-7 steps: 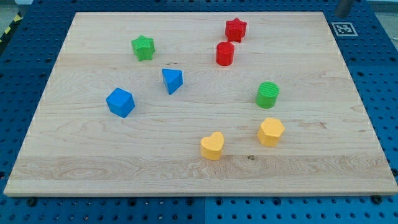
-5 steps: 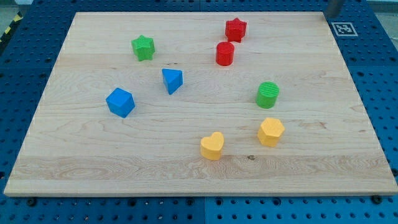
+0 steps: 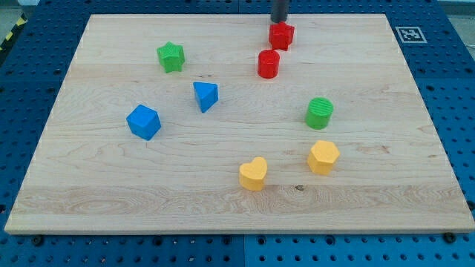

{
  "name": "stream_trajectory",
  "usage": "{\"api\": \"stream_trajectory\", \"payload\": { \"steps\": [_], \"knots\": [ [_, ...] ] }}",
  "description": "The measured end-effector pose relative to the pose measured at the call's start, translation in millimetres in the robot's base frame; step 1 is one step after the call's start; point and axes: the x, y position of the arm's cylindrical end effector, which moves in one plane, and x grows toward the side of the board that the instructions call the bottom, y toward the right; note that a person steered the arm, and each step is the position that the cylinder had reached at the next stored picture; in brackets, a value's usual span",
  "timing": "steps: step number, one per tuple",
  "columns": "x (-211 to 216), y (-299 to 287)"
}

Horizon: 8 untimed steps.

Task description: Slide the red star right a bit

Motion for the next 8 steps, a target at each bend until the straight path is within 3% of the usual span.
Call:
{"api": "stream_trajectory", "payload": {
  "steps": [1, 3, 8],
  "knots": [
    [5.2, -29.1],
    [25.8, -30.9],
    [68.8, 4.6]
  ]
}}
